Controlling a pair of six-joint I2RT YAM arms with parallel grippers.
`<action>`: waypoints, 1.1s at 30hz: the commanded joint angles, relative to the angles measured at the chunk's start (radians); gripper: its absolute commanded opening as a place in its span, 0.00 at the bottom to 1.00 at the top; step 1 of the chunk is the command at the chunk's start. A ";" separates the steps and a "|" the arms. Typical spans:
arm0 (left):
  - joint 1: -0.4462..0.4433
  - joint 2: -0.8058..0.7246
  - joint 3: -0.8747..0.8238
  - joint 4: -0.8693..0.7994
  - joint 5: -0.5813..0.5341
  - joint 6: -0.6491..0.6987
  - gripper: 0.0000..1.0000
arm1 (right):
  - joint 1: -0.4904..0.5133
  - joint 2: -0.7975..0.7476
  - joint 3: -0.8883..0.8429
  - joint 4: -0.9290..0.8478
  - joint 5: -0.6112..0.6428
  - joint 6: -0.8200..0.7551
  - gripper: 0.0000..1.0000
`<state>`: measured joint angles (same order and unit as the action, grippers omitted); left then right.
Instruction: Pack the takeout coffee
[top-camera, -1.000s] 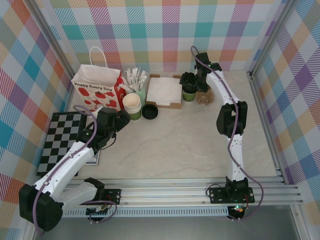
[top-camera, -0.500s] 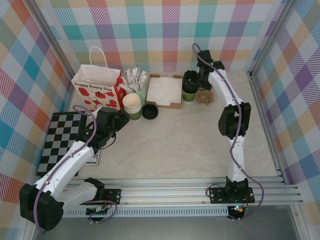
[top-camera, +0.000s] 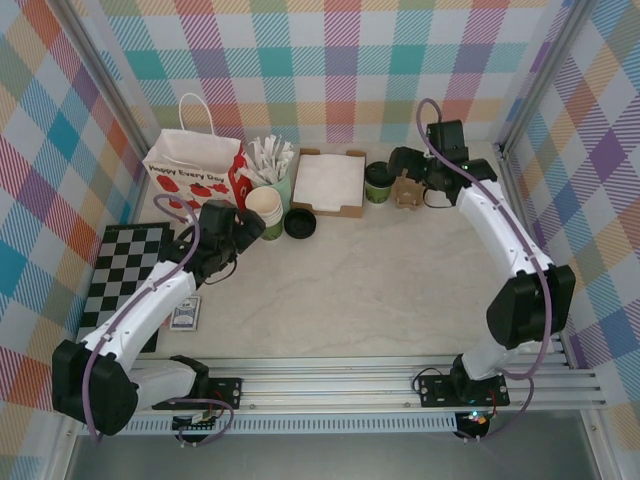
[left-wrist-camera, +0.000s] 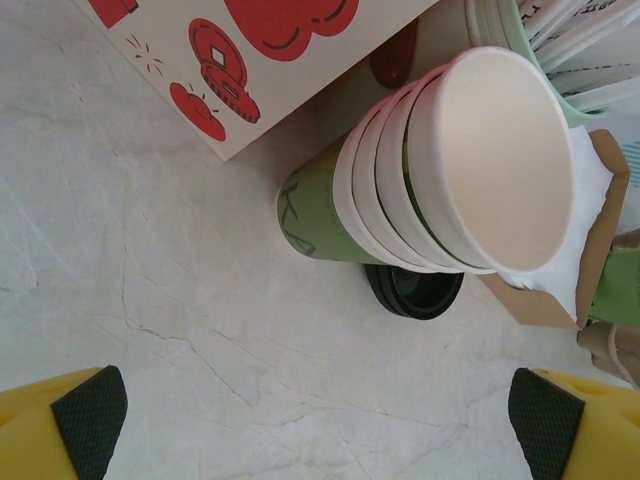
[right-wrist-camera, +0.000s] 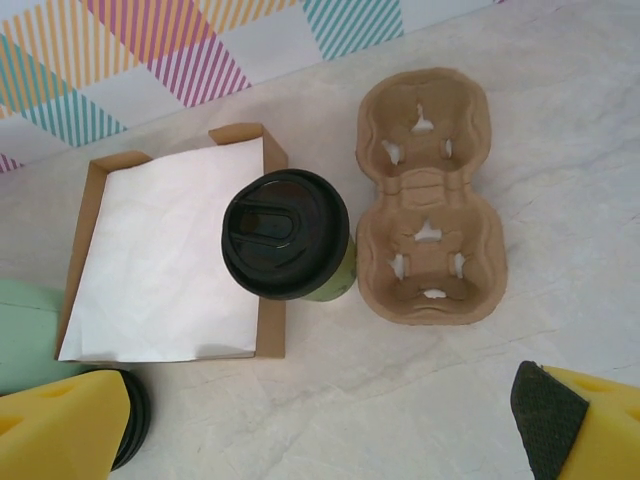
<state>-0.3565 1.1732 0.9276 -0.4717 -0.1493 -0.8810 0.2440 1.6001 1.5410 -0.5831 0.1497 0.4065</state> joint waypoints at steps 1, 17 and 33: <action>0.023 0.013 0.083 -0.067 0.008 0.049 1.00 | -0.024 -0.040 -0.105 0.057 0.038 0.044 1.00; 0.244 0.143 0.608 -0.342 -0.099 0.177 0.97 | -0.055 -0.123 -0.234 0.096 -0.002 0.144 1.00; 0.257 0.386 0.933 -0.528 -0.189 0.086 0.44 | -0.055 -0.184 -0.292 0.041 0.002 0.140 1.00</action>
<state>-0.1097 1.5829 1.8370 -0.9558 -0.2916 -0.7902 0.1867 1.4406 1.2694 -0.5274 0.1600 0.5388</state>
